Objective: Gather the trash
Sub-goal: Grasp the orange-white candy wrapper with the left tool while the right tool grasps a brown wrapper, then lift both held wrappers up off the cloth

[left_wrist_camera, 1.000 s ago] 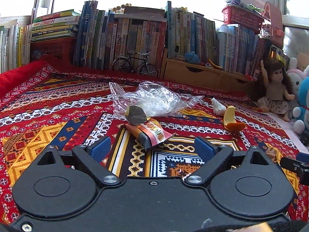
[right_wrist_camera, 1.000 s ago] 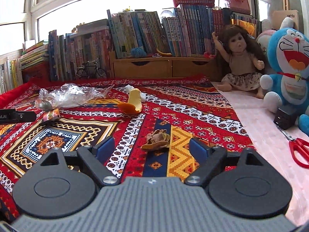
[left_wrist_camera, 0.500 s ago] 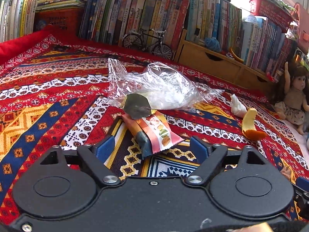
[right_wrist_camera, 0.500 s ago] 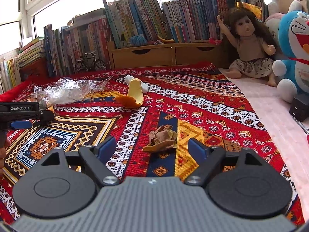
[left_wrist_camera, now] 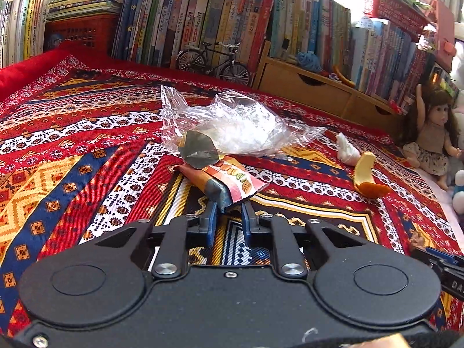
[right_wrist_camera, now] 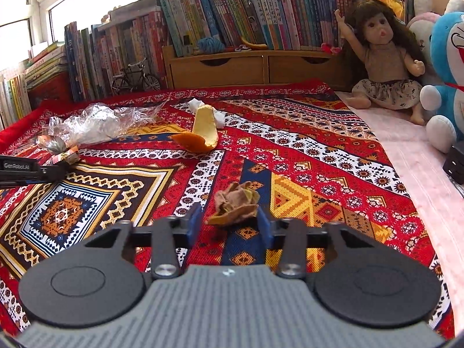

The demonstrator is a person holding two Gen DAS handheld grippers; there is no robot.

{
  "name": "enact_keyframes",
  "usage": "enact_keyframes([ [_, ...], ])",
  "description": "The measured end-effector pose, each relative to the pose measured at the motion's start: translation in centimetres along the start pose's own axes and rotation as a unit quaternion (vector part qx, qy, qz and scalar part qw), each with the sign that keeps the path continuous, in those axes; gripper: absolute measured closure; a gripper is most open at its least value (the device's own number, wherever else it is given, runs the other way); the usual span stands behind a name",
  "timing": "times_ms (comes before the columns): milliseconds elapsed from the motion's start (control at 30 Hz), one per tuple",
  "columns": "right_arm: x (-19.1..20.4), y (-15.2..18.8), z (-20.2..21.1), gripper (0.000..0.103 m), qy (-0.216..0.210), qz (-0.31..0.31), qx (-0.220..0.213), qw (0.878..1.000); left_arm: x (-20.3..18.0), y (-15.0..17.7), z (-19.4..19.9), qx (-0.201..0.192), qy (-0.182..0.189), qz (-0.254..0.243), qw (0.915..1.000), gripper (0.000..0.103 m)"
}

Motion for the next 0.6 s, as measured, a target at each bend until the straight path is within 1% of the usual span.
enact_keyframes([
  [33, 0.0, 0.0, 0.1, 0.07, -0.001, 0.0, -0.001, 1.0, 0.0, 0.1, 0.3, -0.003, 0.003, -0.005, 1.0, 0.087],
  [167, -0.2, 0.0, 0.8, 0.076, -0.003, -0.008, -0.011, 1.0, -0.3, 0.6, 2.1, -0.013, 0.016, -0.023, 0.9995, 0.087],
  [300, 0.2, 0.1, 2.0, 0.077, -0.017, -0.008, -0.022, 1.0, -0.8, 1.3, 3.8, -0.015, 0.034, -0.04, 0.9985, 0.087],
  [367, 0.6, 0.1, 2.6, 0.077, -0.025, -0.003, -0.026, 0.999, -0.9, 1.3, 4.1, -0.024, 0.026, -0.057, 0.9978, 0.082],
  [400, 0.9, 0.1, 2.9, 0.077, -0.028, -0.001, -0.028, 0.999, -1.0, 1.0, 4.0, -0.033, 0.014, -0.064, 0.9973, 0.075],
  [433, 1.1, 0.1, 3.2, 0.076, -0.03, 0.001, -0.031, 0.999, -0.9, 0.7, 3.9, -0.042, 0.002, -0.064, 0.9971, 0.052],
  [467, 1.4, 0.1, 3.4, 0.076, -0.031, 0.003, -0.034, 0.999, -0.8, 0.2, 3.8, -0.055, -0.009, -0.058, 0.9968, 0.034],
  [533, 1.8, 0.1, 3.7, 0.076, -0.032, 0.008, -0.038, 0.999, -0.8, -0.6, 3.4, -0.074, -0.013, -0.04, 0.9964, 0.021],
  [600, 2.2, 0.3, 3.8, 0.076, -0.034, 0.011, -0.037, 0.999, -1.1, -1.4, 2.3, -0.073, -0.012, -0.022, 0.997, 0.016],
])
Point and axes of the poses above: each gripper's, at about its wrist camera, not at the fingertips, and z roughly against the way its jaws point, x to its left, y to its underside, the point moved 9 cm from there along -z, roughly the way its jaws point, and after that the axes turned 4 degrees about z, right-handed, at the moved point
